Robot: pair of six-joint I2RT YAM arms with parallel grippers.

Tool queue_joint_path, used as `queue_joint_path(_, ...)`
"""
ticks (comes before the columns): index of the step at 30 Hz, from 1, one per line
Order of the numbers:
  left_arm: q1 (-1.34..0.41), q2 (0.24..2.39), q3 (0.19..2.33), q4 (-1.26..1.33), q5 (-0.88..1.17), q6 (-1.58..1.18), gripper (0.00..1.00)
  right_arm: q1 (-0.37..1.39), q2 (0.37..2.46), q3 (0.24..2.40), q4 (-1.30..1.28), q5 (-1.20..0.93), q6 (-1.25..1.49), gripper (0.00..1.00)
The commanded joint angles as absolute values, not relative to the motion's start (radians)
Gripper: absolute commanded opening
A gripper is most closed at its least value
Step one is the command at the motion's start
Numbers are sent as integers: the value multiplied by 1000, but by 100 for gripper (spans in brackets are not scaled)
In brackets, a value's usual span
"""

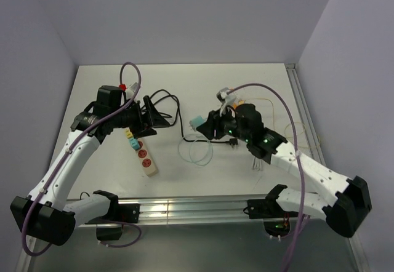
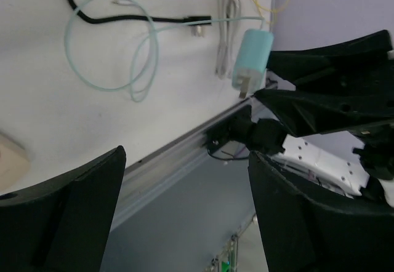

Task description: Insert the plug

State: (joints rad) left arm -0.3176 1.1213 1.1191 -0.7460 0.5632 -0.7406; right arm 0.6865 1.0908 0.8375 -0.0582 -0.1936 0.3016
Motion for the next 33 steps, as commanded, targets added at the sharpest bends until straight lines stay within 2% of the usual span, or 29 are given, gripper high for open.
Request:
queue_joint_path(1, -316, 1085, 1100, -663, 756, -696, 86, 696, 968, 755, 58, -381, 266, 0)
queue_joint_path(6, -316, 1081, 1080, -710, 742, -663, 86, 701, 922, 730, 25, -518, 213, 0)
queue_joint_path(10, -318, 1104, 1043, -693, 865, -660, 85, 722, 956, 776, -63, -647, 121, 0)
queue_joint_path(15, -374, 1112, 994, -674, 888, -676, 84, 799, 1003, 813, -125, -716, 63, 0)
queue_joint_path(28, -526, 1108, 887, -499, 928, -840, 81, 882, 1086, 902, -160, -649, 11, 0)
queue_joint_path(33, -569, 1117, 871, -413, 946, -908, 73, 910, 1111, 931, -183, -618, 9, 0)
